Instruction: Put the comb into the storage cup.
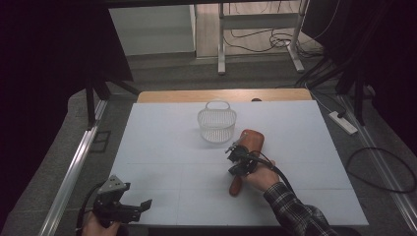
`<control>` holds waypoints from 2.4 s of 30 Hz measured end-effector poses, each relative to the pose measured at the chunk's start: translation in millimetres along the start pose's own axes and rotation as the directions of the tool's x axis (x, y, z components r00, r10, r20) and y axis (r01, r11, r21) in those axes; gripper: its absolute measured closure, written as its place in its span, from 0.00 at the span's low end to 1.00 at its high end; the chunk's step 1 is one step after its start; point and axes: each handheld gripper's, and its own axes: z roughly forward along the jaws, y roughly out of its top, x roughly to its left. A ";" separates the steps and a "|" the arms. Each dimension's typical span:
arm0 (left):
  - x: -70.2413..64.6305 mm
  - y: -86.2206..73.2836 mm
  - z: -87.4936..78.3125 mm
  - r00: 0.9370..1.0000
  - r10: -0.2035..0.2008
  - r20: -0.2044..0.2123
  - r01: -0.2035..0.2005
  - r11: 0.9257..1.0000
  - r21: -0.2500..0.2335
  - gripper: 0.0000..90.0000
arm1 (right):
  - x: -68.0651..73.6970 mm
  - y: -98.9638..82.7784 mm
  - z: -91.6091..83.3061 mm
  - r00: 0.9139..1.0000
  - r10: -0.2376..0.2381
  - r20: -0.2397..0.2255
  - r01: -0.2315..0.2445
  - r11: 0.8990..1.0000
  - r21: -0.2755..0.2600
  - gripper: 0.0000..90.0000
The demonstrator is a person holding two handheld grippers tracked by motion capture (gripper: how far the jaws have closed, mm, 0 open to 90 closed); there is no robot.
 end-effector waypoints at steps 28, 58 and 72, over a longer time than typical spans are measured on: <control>-0.6 0.5 0.8 1.000 -0.001 -0.007 0.001 1.000 0.007 0.02 | -19.3 -55.3 -30.6 0.997 0.070 0.026 -0.070 0.998 0.001 1.00; -1.0 1.0 1.4 1.000 0.001 -0.011 0.000 1.000 0.011 0.02 | -38.3 -76.3 -61.7 0.988 0.123 0.098 -0.117 0.991 -0.068 0.90; -1.3 1.2 1.7 1.000 0.004 -0.013 -0.004 1.000 0.013 0.03 | -38.2 -70.3 -75.3 0.979 0.134 0.152 -0.114 0.985 -0.133 0.41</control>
